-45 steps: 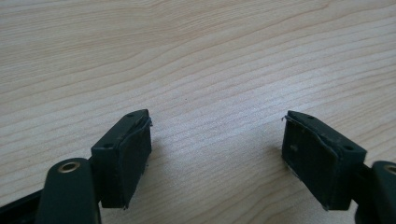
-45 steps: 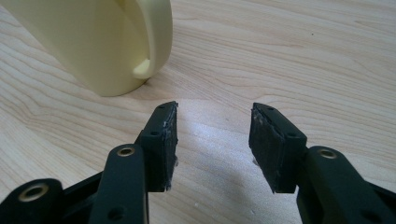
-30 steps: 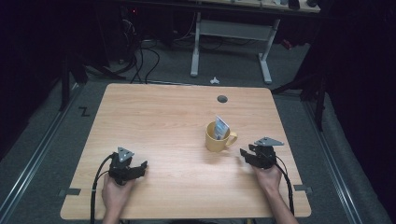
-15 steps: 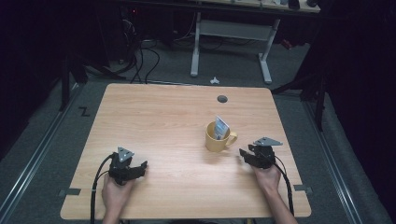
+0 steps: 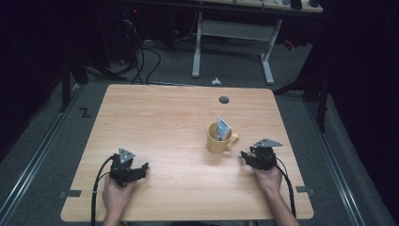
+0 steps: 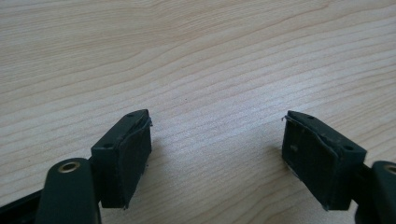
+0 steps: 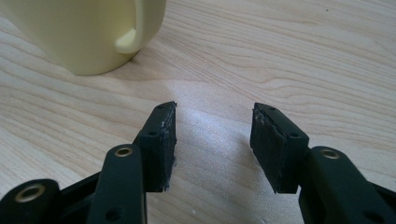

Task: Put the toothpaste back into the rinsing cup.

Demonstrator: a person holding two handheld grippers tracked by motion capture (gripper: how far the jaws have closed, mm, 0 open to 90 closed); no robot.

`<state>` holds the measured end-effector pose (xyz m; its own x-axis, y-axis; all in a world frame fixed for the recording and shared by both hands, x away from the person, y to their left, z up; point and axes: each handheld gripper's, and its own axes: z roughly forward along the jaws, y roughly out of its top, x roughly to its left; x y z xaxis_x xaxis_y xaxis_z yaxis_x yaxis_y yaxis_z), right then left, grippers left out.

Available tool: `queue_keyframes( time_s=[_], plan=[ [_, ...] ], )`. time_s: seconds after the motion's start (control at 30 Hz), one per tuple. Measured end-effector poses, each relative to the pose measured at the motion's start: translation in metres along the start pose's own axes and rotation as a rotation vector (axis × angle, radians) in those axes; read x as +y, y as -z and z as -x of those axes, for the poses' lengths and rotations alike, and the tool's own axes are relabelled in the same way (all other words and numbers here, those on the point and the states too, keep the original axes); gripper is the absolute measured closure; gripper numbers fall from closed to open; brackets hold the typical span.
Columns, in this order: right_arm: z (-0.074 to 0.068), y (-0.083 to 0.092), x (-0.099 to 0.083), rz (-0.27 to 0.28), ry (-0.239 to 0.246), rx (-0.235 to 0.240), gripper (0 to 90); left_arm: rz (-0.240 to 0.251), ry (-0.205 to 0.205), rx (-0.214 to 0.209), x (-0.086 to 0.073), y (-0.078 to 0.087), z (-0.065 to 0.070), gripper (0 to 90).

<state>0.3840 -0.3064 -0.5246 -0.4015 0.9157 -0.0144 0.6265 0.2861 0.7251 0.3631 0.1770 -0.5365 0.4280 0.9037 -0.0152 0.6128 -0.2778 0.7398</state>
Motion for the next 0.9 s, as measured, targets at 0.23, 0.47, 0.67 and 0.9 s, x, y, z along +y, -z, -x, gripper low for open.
queue_keyframes(
  time_s=[0.23,0.47,0.67,0.9],
  plan=[
    [-0.0009,-0.0027,-0.0018,-0.01,0.004,-0.004,49.8,0.0,0.0,0.0,0.0,0.0,0.0,24.2],
    [-0.0009,-0.0022,-0.0053,0.006,0.007,0.0,43.0,0.0,0.0,0.001,0.0,0.0,0.0001,24.2],
    [-0.0008,-0.0024,-0.0053,0.003,0.004,0.001,40.2,0.0,0.0,0.001,0.0,0.0,0.0001,24.2],
    [-0.0006,-0.0026,-0.0052,0.002,0.004,0.001,39.6,0.0,0.0,0.0,0.0,0.0,0.0001,24.2]
  ],
)
